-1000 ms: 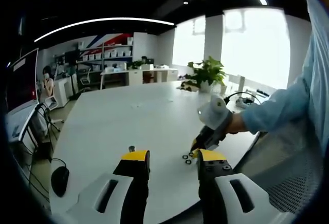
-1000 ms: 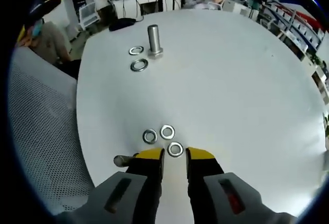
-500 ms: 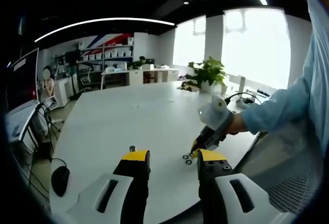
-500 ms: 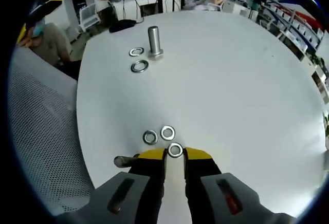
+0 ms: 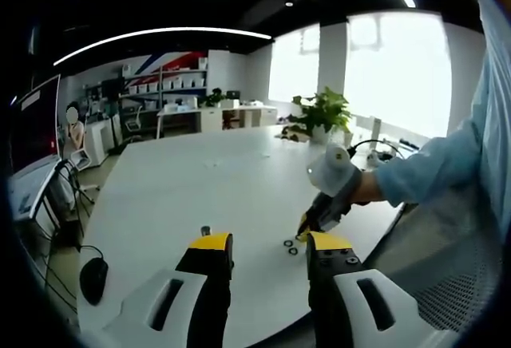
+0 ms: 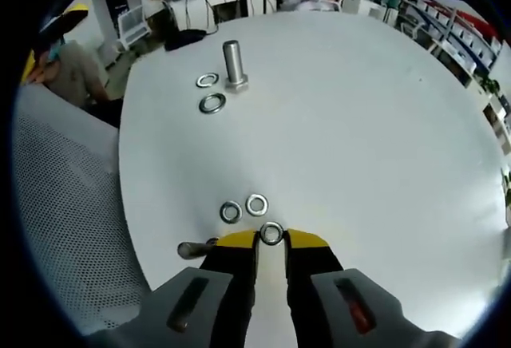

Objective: Place the washer onto the threaded stud by aligning its center hole with the stud, sliding it down to the base, and recovering from edge contact or off-axis alignment until the washer reaches the visible bottom stop.

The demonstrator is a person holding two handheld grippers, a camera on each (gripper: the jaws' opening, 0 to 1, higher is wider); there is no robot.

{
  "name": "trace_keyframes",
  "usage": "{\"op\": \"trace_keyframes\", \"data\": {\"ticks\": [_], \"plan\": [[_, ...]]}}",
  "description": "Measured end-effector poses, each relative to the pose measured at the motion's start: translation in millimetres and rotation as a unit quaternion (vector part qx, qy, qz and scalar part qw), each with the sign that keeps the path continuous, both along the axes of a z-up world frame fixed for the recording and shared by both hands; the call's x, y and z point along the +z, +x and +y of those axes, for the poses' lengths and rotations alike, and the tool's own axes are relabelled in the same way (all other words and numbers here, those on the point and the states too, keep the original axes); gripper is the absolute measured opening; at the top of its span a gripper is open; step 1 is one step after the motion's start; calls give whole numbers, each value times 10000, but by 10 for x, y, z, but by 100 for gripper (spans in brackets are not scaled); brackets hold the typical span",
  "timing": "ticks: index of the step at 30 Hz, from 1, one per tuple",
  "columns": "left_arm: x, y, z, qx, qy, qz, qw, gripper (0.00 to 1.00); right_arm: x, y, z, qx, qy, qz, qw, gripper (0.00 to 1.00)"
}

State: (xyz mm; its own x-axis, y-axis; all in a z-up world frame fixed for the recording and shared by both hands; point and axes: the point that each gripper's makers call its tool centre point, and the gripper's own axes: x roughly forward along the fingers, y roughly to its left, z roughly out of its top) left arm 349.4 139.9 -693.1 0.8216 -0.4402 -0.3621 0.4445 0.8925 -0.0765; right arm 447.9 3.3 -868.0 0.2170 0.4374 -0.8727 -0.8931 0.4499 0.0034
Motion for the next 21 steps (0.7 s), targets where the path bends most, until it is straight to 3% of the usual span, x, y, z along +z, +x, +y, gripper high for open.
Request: {"op": "trace_keyframes", "data": {"ticks": [21], "plan": [[-14, -6, -1, -9, 22, 41, 10000, 35, 465, 63, 107, 113, 505, -51, 9986, 14]]}}
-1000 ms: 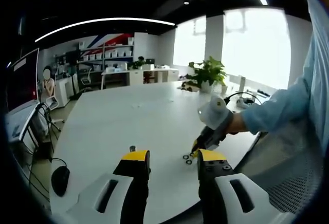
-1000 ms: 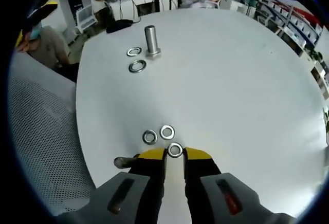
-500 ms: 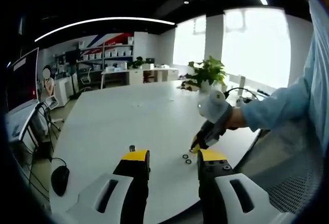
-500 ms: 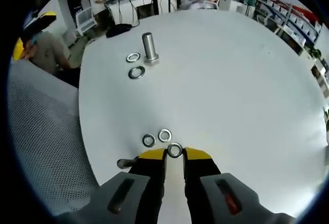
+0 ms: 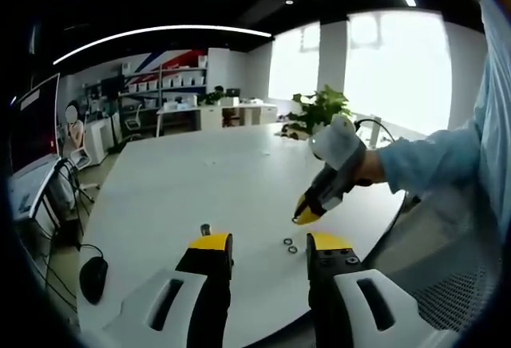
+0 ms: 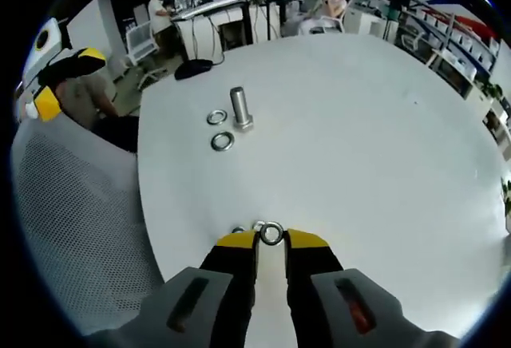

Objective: Place the washer onto the threaded stud by aligning its center hole with the stud, sliding it down to the base, and recovering from edge contact or off-axis alignment until the washer reaches the visible bottom stop.

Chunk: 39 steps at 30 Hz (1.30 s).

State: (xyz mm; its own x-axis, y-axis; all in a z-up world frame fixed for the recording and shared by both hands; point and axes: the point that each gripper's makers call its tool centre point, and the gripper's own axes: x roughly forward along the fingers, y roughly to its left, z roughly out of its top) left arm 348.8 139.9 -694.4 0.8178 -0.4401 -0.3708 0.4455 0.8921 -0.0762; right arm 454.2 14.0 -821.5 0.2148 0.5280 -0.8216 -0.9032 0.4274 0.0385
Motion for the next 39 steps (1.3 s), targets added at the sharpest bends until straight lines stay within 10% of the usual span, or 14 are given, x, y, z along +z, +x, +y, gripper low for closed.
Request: {"op": "trace_keyframes", "data": {"ticks": [39], "plan": [[-18, -8, -9, -13, 18, 47, 10000, 35, 246, -346, 53, 978, 107, -34, 9951, 14]]}}
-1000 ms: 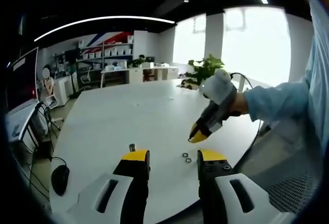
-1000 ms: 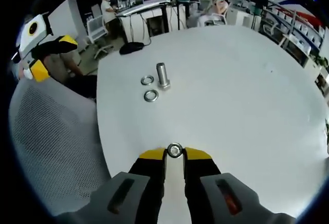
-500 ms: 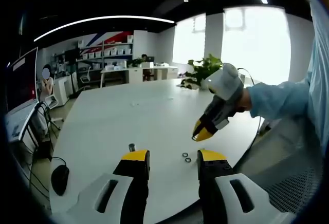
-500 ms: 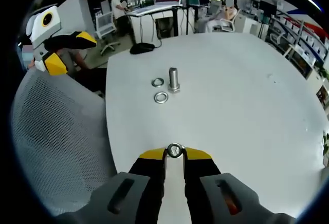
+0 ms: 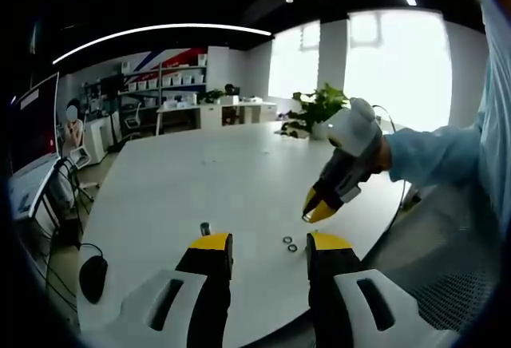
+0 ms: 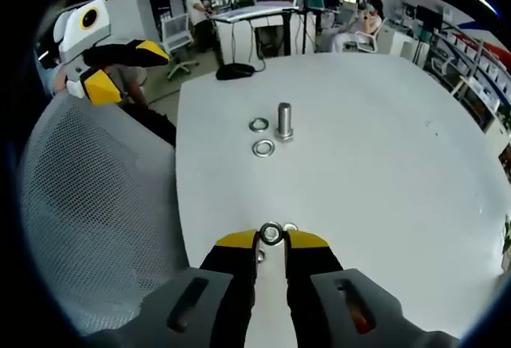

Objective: Place the washer onto the threaded stud by aligning its center hole with the stud, sliding it down to the base, and recovering from edge contact or off-axis alignment until the washer reaches the visible bottom stop.

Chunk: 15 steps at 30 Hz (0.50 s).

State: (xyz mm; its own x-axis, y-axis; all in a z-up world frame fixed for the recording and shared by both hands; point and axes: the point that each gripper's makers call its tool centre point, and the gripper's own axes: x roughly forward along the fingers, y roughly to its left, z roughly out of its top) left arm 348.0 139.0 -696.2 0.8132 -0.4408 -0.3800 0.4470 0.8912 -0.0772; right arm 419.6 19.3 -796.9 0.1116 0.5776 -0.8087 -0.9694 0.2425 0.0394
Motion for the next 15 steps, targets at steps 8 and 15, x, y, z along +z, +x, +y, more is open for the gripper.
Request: {"op": "trace_keyframes", "data": {"ticks": [8, 15], "plan": [[-1, -1, -1, -4, -11, 12, 10000, 36, 20, -83, 38, 157, 70, 120, 9998, 14], [-11, -4, -7, -27, 11, 31, 10000, 36, -84, -174, -11, 381, -255, 175, 9988, 14]]}}
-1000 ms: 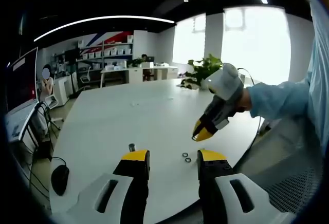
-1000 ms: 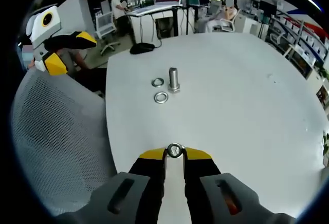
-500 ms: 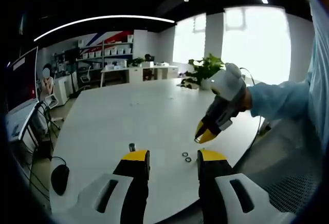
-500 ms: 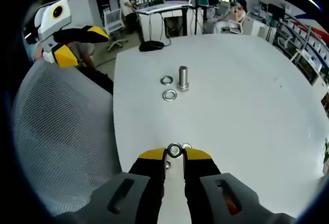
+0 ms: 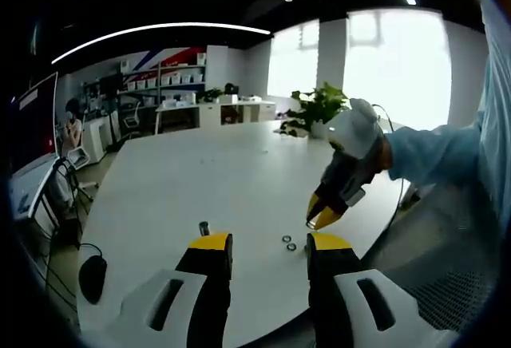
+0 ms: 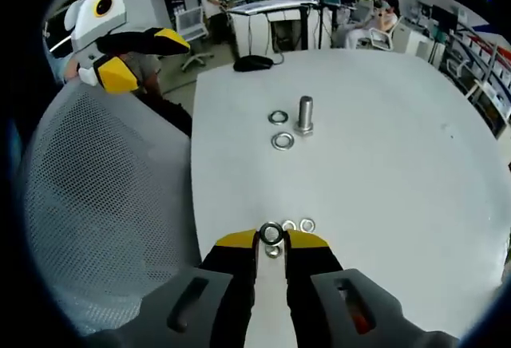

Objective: Place the washer onto the threaded stud by aligning its center hole with the stud, sliding it down to the base, and recovering from edge contact or off-axis alignment until the washer reaches the visible bottom stop.

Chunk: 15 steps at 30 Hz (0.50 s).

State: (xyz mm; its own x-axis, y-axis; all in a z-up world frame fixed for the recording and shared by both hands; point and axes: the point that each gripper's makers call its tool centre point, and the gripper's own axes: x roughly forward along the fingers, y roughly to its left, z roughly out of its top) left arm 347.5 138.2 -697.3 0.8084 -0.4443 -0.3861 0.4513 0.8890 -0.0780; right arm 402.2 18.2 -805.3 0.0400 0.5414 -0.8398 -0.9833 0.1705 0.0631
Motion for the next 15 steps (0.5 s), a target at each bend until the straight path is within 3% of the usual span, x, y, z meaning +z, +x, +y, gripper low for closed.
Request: {"op": "trace_keyframes", "data": {"ticks": [15], "plan": [[6, 2, 7, 20, -8, -9, 10000, 36, -97, -48, -50, 155, -259, 27, 9995, 14]]}}
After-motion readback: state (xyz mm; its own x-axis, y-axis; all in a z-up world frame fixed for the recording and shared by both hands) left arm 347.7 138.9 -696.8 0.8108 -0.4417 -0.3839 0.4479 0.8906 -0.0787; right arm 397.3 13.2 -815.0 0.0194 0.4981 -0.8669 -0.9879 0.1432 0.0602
